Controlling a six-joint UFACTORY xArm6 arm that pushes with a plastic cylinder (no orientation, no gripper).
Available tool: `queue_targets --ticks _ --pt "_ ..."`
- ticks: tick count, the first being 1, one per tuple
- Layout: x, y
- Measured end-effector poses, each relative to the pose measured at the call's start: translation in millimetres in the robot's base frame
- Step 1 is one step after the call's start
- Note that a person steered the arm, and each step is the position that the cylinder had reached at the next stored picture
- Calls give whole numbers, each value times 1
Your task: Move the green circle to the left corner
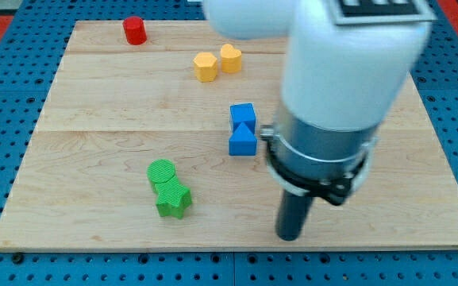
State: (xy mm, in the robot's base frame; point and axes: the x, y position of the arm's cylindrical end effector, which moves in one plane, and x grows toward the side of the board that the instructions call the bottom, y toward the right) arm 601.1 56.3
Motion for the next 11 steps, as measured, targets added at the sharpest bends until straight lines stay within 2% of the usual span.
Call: queue_targets --ticks 2,4,5,11 --pt "-15 -72" --pt "-77 -167" --pt "-122 -212" --pt "-138 -273"
